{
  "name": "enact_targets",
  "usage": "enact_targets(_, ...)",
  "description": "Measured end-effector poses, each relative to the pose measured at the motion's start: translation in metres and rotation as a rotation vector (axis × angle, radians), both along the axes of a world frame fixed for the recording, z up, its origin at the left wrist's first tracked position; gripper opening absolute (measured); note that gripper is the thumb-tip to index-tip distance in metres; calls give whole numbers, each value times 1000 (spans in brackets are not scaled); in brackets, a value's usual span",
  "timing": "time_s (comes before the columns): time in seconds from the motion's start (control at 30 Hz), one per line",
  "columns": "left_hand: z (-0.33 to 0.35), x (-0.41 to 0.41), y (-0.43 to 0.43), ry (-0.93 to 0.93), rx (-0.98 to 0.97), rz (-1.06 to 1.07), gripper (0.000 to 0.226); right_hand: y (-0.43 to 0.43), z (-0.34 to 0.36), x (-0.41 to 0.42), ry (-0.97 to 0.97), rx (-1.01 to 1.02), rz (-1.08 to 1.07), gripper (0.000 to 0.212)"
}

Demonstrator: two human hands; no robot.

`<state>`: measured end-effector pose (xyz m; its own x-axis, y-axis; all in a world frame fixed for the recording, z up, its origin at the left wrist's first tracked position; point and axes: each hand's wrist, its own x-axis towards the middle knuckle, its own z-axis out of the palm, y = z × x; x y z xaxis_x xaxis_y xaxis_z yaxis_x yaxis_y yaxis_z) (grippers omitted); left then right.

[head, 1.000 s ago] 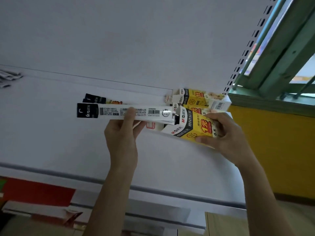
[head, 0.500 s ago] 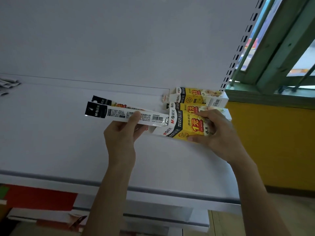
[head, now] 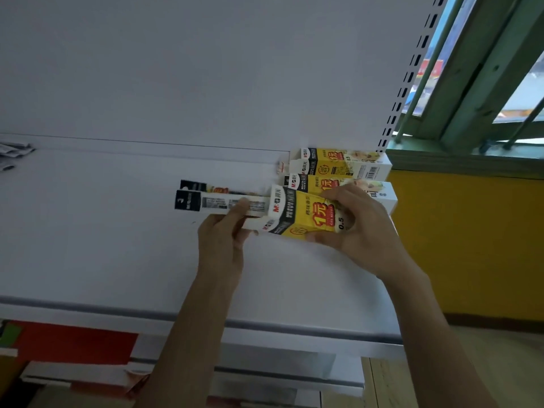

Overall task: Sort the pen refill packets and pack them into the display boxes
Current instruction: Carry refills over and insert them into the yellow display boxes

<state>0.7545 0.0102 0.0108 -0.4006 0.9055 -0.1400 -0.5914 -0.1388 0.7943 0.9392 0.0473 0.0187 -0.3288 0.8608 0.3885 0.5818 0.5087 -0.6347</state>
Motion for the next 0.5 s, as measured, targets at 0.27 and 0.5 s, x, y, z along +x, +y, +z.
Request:
enact_targets(0.27,0,2,1,427,-68,-163,15,-3,3,-2,-164,44,-7,66)
enact_targets(0.5,14,-23,2,556,-57,-80,15,1,1,14,-140,-24,-38,68)
